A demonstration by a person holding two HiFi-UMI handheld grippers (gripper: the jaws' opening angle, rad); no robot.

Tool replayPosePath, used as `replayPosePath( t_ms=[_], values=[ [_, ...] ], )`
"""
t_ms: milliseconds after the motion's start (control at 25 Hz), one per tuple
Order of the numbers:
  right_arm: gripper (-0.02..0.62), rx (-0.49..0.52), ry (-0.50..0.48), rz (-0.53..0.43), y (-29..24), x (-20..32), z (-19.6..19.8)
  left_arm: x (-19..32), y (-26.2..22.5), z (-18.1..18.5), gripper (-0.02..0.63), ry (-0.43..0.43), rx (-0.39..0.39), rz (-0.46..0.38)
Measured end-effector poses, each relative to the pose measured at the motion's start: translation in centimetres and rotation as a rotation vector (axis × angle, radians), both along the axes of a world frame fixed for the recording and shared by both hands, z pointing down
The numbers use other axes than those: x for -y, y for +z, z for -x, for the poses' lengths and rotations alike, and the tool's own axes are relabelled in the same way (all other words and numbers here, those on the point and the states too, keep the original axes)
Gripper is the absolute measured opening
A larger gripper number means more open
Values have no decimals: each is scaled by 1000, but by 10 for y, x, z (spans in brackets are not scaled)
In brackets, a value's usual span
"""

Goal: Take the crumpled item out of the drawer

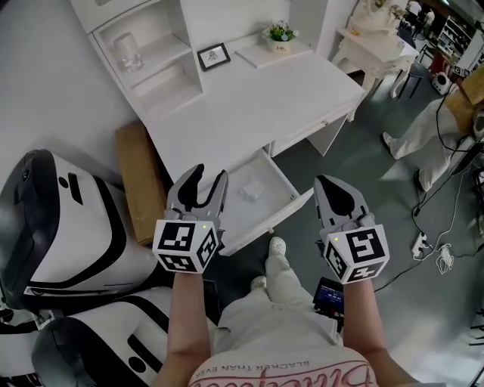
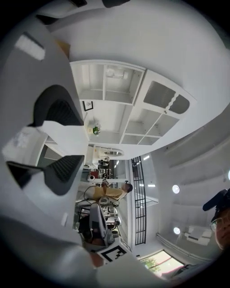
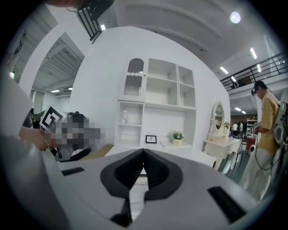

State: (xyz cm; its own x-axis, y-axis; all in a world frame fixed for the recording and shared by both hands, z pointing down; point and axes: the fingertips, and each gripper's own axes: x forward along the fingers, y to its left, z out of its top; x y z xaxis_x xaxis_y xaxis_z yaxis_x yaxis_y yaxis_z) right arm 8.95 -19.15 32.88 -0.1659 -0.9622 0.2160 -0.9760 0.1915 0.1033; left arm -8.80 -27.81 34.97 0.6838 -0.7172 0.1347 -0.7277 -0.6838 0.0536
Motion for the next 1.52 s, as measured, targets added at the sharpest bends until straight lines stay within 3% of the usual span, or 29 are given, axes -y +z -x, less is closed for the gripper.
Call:
replayPosePath(
  t_ms=[80, 120, 400, 760, 1000, 1200, 1520],
  values=[
    [6, 1, -2, 5, 2, 6, -3, 5, 6, -10, 248, 25, 12, 22],
    [6, 2, -4, 8, 4, 10, -4, 8, 9, -14, 257, 33, 20, 31],
    [6, 10, -9, 47, 22, 36, -14, 31, 45, -32, 256, 48, 78, 92],
    [6, 58, 30, 166, 81, 64, -33, 55, 114, -55, 255, 103, 144, 228],
    [6, 87, 56, 251, 121, 86, -50, 69, 176, -76, 255, 143, 203, 379],
    [6, 117, 90, 329, 153, 95, -64, 68, 227, -89, 253, 212, 218, 577],
    [6, 153, 130, 397, 177, 94, -79, 66, 306, -98, 252, 245, 376, 758]
  ],
)
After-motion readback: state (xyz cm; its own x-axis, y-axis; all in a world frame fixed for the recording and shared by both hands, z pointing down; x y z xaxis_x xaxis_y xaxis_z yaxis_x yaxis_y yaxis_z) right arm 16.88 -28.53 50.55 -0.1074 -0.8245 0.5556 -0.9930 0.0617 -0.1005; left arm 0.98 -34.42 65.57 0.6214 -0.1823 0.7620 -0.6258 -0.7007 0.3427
